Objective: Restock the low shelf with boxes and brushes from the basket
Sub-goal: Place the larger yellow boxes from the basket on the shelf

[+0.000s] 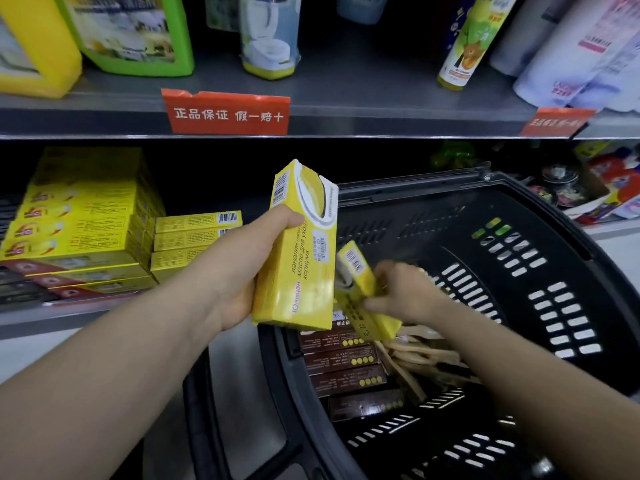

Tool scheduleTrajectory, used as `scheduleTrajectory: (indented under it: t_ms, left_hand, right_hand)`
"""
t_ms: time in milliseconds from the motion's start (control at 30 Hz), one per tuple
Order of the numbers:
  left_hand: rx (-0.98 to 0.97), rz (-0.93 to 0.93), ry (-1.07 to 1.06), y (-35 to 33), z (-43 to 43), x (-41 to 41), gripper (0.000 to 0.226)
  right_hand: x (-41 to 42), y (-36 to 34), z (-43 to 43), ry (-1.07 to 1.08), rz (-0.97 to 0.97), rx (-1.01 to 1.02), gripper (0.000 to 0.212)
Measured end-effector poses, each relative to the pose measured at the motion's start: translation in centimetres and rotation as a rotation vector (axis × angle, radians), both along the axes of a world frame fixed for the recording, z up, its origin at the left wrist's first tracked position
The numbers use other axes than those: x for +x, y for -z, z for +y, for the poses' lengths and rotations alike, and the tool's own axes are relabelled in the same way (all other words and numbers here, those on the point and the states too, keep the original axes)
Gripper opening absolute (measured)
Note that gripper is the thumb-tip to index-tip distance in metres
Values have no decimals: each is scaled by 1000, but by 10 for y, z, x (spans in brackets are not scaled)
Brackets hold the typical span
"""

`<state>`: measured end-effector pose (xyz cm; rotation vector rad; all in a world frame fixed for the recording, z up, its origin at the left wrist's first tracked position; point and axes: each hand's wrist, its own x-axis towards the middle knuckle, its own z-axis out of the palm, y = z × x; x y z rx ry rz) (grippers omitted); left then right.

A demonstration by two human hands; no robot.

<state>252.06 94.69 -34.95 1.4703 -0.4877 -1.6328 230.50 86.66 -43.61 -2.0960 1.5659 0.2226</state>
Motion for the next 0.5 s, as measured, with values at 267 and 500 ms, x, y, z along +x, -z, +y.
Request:
scheduleTrajectory:
  t_ms: [267, 500]
  left_hand:
    - [-31, -65, 90, 0, 3, -9, 20]
    - [-42, -32, 101, 2, 6, -15, 31]
  right_hand:
    - [-14, -94, 51, 571, -864, 335, 35]
    - [-3, -98, 65, 567, -1009, 386, 41]
